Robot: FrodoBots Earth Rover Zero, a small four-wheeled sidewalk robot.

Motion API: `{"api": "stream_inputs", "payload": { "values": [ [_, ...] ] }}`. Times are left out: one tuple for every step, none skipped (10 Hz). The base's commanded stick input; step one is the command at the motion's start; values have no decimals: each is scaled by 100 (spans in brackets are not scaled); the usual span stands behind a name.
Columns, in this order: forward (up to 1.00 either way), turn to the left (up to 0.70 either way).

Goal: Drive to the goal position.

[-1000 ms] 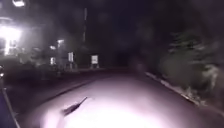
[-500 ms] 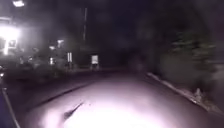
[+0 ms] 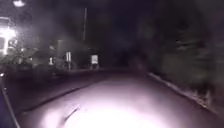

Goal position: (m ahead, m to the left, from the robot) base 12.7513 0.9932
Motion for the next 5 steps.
{"api": "stream_inputs", "payload": {
  "values": [
    [50,0],
    [50,0],
    [50,0],
    [50,0],
    [50,0]
  ]
}}
